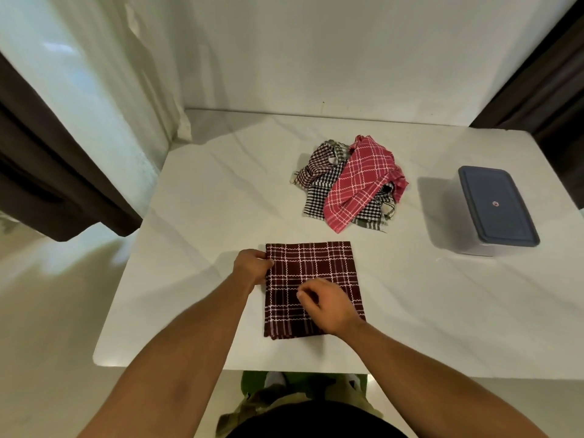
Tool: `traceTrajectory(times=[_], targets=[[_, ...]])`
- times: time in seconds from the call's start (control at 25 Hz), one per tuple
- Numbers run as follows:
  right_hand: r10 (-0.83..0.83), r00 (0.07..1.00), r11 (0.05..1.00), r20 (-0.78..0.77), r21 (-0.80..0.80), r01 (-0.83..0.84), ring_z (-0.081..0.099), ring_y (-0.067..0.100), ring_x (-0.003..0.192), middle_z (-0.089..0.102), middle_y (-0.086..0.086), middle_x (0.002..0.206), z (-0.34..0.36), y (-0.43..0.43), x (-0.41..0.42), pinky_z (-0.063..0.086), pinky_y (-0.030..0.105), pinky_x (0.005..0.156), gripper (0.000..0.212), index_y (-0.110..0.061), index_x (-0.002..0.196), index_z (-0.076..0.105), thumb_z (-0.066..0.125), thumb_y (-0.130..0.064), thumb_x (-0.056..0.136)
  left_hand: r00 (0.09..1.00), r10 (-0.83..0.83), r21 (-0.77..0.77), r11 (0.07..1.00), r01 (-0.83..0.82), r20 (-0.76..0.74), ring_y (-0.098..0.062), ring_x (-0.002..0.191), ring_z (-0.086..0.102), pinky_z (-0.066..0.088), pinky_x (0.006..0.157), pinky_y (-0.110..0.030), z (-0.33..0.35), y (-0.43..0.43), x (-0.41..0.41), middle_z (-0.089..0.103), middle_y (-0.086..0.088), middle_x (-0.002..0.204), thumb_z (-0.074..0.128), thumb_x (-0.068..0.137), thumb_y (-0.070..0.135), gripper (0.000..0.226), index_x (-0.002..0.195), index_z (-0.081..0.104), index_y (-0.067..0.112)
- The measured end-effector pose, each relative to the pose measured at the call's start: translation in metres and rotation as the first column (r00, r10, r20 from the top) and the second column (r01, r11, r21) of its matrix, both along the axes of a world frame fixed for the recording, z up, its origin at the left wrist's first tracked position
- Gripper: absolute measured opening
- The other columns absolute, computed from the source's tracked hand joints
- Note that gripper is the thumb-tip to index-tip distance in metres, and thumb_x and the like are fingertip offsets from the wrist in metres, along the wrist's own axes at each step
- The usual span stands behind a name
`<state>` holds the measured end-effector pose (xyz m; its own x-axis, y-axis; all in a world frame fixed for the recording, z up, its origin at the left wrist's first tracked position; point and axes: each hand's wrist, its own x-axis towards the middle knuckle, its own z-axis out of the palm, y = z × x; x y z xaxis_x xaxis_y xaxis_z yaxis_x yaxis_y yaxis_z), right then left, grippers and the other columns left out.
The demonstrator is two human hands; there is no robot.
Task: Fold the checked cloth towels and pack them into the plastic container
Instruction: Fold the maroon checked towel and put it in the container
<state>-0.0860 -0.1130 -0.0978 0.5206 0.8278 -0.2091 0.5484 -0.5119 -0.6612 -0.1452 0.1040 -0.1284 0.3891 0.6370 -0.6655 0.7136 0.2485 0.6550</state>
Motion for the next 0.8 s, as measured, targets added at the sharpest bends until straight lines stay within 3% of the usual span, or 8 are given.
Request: traceTrajectory(times=[0.2,0.28,0.44,0.56,0.68,0.8], targets=[[-0.233,0.953,0.962,0.195,-0.1,0.256,0.054,0.014,0.11,0.058,-0.003,0.122,-0.009,-0.001,0.045,0.052,0.035,0.096,0.033,-0.02,0.127,0.06,0.051,-0.032,0.098,0.972,-0.222,0.193,0.953,0.232,-0.072,-0.026,0.108,0.065,0.05,0.098,-0.032,0.004,0.002,0.011,0.067,-0.009,0.122,0.075,0.083,0.019,0.054,0.132,0.054,0.012],[-0.23,0.936,0.942,0.266,-0.181,0.283,0.048,0.021,0.124,0.051,0.003,0.138,-0.006,0.005,0.066,0.047,0.038,0.103,0.043,-0.015,0.139,0.051,0.051,-0.022,0.096,0.925,-0.356,0.287,0.879,0.38,-0.132,-0.027,0.112,0.062,0.049,0.097,-0.034,0.008,-0.001,0.014,0.063,-0.007,0.127,0.069,0.087,0.021,0.057,0.14,0.047,0.018],[-0.094,0.979,0.893,0.179,-0.42,0.163,0.024,0.027,0.147,0.023,0.006,0.162,0.0,0.018,0.102,0.034,0.043,0.116,0.074,-0.016,0.155,0.025,0.055,-0.007,0.088,0.768,-0.546,0.376,0.669,0.641,-0.336,-0.028,0.106,0.063,0.053,0.091,-0.042,0.012,-0.01,0.018,0.063,-0.006,0.121,0.057,0.089,0.013,0.049,0.136,0.049,0.024],[0.011,0.975,0.872,0.224,-0.48,0.101,0.036,0.028,0.139,0.039,0.008,0.152,-0.001,0.023,0.113,0.038,0.043,0.112,0.074,-0.015,0.151,0.031,0.06,-0.008,0.084,0.678,-0.571,0.446,0.511,0.735,-0.464,-0.029,0.099,0.06,0.055,0.082,-0.043,0.018,-0.018,0.021,0.054,-0.008,0.115,0.055,0.086,0.007,0.041,0.125,0.053,0.017],[-0.005,0.953,0.867,0.302,-0.473,0.155,0.048,0.027,0.121,0.054,0.007,0.13,-0.005,0.023,0.113,0.044,0.04,0.1,0.056,-0.016,0.136,0.047,0.06,-0.009,0.082,0.597,-0.623,0.504,0.349,0.79,-0.504,-0.028,0.11,0.052,0.051,0.089,-0.041,0.016,-0.021,0.024,0.048,-0.008,0.128,0.062,0.082,0.004,0.037,0.118,0.058,0.011],[-0.145,0.95,0.877,0.276,-0.409,0.253,0.051,0.027,0.116,0.055,0.006,0.126,-0.006,0.016,0.114,0.048,0.04,0.094,0.044,-0.016,0.132,0.053,0.055,-0.011,0.088,0.588,-0.668,0.464,0.386,0.797,-0.455,-0.024,0.106,0.055,0.049,0.088,-0.037,0.019,-0.023,0.027,0.058,-0.004,0.118,0.062,0.089,0.016,0.021,0.111,0.061,0.013]])
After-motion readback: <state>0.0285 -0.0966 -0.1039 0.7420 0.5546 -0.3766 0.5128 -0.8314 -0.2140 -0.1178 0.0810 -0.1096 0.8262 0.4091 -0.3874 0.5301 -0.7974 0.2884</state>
